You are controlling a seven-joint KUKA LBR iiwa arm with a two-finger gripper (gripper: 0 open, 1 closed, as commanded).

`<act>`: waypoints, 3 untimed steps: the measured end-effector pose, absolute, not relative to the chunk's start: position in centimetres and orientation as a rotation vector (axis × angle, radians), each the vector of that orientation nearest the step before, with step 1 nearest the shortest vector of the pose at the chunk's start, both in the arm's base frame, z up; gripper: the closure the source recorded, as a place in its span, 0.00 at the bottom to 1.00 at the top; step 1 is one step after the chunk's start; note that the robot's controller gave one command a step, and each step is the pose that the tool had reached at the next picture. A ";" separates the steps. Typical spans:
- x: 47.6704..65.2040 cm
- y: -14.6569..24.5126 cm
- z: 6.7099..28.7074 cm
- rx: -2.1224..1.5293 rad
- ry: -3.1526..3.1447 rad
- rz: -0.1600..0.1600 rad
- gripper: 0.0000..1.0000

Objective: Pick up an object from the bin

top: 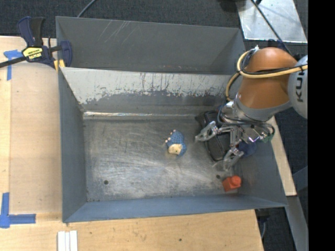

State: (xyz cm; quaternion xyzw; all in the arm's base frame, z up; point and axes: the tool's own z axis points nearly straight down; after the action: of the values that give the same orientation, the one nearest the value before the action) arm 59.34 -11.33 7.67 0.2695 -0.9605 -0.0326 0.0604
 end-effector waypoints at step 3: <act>61.9 -10.5 7.4 1.926 -2.409 -0.032 0.00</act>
Offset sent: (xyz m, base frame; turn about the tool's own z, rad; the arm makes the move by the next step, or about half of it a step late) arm 0.0219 -0.0217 0.0222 -0.3454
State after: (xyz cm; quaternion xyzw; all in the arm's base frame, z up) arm 61.85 -10.55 7.41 0.6241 -0.7808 -0.0104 0.0284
